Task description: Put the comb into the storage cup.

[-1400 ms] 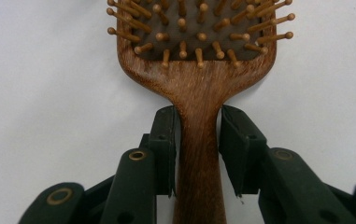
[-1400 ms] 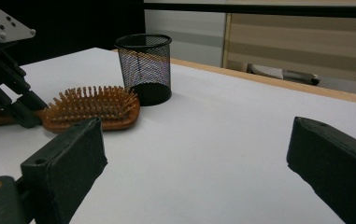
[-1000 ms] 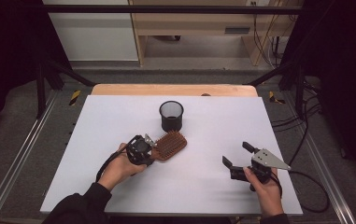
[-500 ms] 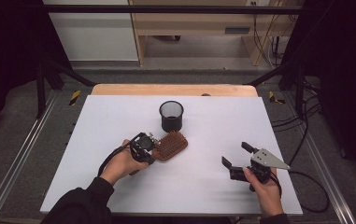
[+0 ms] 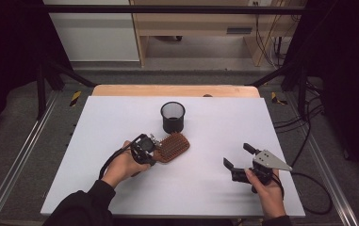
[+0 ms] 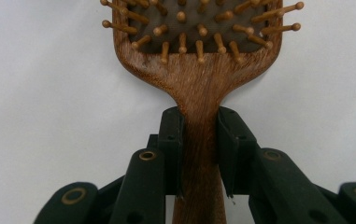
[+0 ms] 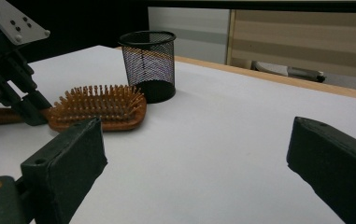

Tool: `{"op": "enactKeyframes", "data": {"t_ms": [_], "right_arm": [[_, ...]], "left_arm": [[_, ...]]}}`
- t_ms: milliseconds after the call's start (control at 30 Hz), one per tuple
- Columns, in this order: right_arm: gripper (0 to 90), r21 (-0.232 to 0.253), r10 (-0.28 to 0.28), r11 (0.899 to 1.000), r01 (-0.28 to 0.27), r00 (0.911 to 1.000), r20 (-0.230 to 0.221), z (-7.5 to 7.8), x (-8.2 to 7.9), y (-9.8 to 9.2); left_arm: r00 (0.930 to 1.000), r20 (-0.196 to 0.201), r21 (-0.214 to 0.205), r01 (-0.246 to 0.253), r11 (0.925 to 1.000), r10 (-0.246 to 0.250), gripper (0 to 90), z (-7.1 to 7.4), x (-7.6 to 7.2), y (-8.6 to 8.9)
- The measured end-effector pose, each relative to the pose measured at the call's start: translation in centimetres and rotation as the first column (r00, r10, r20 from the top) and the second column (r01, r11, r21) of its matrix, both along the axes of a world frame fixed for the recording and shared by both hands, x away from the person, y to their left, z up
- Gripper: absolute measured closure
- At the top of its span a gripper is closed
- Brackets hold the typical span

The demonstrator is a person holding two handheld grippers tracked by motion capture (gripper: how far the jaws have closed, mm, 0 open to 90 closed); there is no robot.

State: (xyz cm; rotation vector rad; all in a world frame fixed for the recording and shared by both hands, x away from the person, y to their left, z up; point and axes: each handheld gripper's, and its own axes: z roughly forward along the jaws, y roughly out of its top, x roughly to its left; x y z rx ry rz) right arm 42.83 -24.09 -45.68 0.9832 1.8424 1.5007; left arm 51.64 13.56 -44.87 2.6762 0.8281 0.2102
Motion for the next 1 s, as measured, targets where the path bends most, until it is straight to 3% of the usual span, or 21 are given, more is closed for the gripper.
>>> {"op": "enactKeyframes", "data": {"t_ms": [133,567,900,1000], "right_arm": [[4.5,-0.002,0.001,1.0,-0.001,1.0,0.0,0.0,0.0,0.0],[4.5,0.001,0.001,1.0,-0.001,1.0,0.003,0.1,-0.1,0.0],[4.5,-0.001,0.006,1.0,-0.006,1.0,0.005,0.1,-0.1,0.1],[4.5,0.037,0.023,0.999,-0.023,0.9997,-0.005,0.3,-0.3,0.6]], "left_arm": [[0.9996,0.026,-0.042,0.003,0.9991,-0.001,73.1,-0.2,-0.4,0.6],[0.9976,0.068,-0.037,0.015,0.9992,-0.013,73.1,-0.2,-0.8,0.6],[0.9915,0.13,-0.102,0.028,0.9944,-0.015,73.1,0.1,-1.6,0.9],[0.9872,0.159,-0.146,0.027,0.989,-0.004,73.1,0.4,-2.2,1.1]]}}
